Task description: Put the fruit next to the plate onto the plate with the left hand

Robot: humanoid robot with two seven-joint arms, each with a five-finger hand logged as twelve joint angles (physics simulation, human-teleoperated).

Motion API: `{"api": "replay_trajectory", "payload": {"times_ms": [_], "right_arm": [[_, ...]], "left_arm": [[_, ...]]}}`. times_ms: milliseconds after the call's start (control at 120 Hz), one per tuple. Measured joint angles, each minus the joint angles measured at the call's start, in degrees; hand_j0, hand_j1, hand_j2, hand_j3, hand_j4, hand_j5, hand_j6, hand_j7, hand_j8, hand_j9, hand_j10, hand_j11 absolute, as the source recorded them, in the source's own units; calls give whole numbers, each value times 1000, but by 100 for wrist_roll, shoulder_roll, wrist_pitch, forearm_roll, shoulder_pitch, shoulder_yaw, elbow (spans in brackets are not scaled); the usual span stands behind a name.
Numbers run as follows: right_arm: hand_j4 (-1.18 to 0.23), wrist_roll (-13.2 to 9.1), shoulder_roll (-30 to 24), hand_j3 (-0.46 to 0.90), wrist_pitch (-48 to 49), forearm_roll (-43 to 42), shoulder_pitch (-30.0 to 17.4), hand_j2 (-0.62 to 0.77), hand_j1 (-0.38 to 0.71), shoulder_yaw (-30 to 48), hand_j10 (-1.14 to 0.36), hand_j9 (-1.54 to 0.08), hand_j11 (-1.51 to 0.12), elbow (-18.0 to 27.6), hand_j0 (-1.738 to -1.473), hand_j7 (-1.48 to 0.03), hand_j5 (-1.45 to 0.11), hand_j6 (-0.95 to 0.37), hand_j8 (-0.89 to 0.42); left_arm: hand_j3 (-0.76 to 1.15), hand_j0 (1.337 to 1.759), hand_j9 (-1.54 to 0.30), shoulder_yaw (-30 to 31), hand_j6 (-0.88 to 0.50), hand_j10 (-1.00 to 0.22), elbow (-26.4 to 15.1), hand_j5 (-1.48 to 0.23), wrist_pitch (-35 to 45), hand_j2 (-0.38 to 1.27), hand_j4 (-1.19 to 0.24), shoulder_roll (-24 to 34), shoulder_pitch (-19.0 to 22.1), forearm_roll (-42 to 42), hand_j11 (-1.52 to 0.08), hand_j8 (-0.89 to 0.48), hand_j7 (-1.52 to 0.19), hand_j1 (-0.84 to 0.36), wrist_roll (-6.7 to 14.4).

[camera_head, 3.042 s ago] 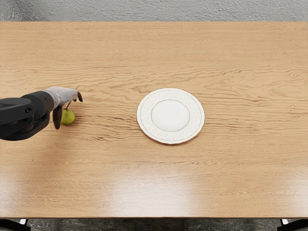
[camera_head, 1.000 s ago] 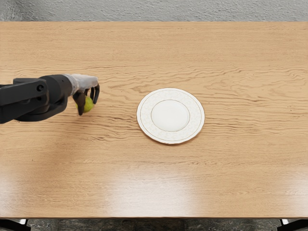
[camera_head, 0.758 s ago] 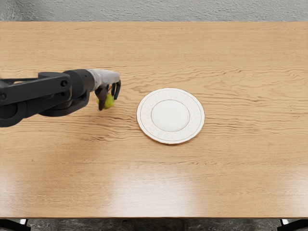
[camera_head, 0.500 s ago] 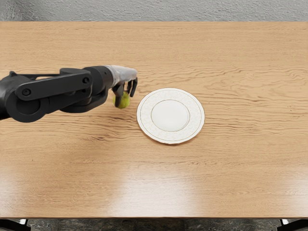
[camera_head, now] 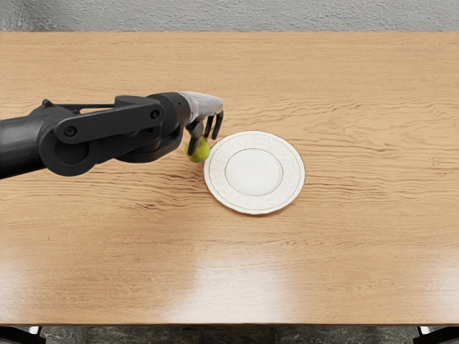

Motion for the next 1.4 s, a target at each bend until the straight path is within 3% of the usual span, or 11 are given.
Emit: {"api": "replay_trajectory", "payload": {"times_ms": [233, 333, 358, 367, 783, 833, 933, 1042, 1192, 1400], "right_arm": [[-24, 0, 0, 0, -1, 0, 0, -5, -320, 0, -24, -31, -31, 0, -1658, -31, -31, -24, -24], [-24, 0, 0, 0, 0, 0, 0, -5, -320, 0, -24, -31, -31, 0, -1658, -31, -31, -24, -24], [-24, 0, 0, 0, 0, 0, 0, -5, -320, 0, -24, -31, -31, 0, -1658, -31, -31, -24, -24], [-24, 0, 0, 0, 0, 0, 0, -5, -320, 0, -24, -31, -31, 0, -1658, -31, -31, -24, -24], [-24, 0, 0, 0, 0, 0, 0, -5, -320, -1, -24, -31, -31, 0, -1658, -31, -31, -24, -24], [-24, 0, 0, 0, 0, 0, 0, -5, -320, 0, -24, -31, -31, 0, -1658, -31, -31, -24, -24], [-24, 0, 0, 0, 0, 0, 0, -5, -320, 0, -24, -31, -31, 0, -1658, -31, -31, -24, -24], [-24, 0, 0, 0, 0, 0, -5, -5, -320, 0, -24, -31, -31, 0, -1658, -31, -31, -24, -24], [-24, 0, 0, 0, 0, 0, -6, -5, -320, 0, -24, -31, -31, 0, -1658, -31, -31, -24, -24], [-24, 0, 0, 0, 0, 0, -7, -5, -320, 0, -24, -31, -31, 0, -1658, -31, -31, -24, -24]], "left_arm": [[0, 1653, -1094, -10, -693, -819, 62, -1108, 8, 943, -821, -324, -17, -9, -1093, -810, -1095, -547, 0], [0, 1653, -1092, -11, -691, -820, 79, -1110, 13, 858, -853, -402, -68, -52, -1091, -814, -1093, -569, 0], [0, 1654, -1090, -11, -689, -821, 87, -1109, 15, 816, -859, -410, -70, -67, -1090, -816, -1091, -570, 0], [0, 1654, -1089, -11, -690, -822, 90, -1108, 15, 730, -863, -412, -70, -71, -1088, -817, -1090, -555, 0], [0, 1657, -1064, 3, -751, -811, 304, -1065, 16, 547, -821, -707, -94, -122, -1064, -810, -1064, -528, -2], [0, 1657, -917, -1, -732, -699, 334, -918, 50, 419, -707, -810, -66, -122, -917, -699, -917, -417, -1], [0, 1657, -561, -6, -441, -428, 374, -569, 202, 257, -429, -923, -22, -131, -561, -427, -561, -121, -2], [0, 1658, -330, -11, -260, -252, 385, -335, 291, 152, -253, -923, -35, -129, -330, -252, -330, 73, -2], [0, 1658, -158, -17, -126, -122, 389, -161, 329, 73, -122, -914, -35, -133, -158, -122, -159, 217, -2], [0, 1658, -57, -33, -47, -45, 400, -58, 339, 27, -45, -871, -14, -515, -57, -46, -57, 302, -2]]}}
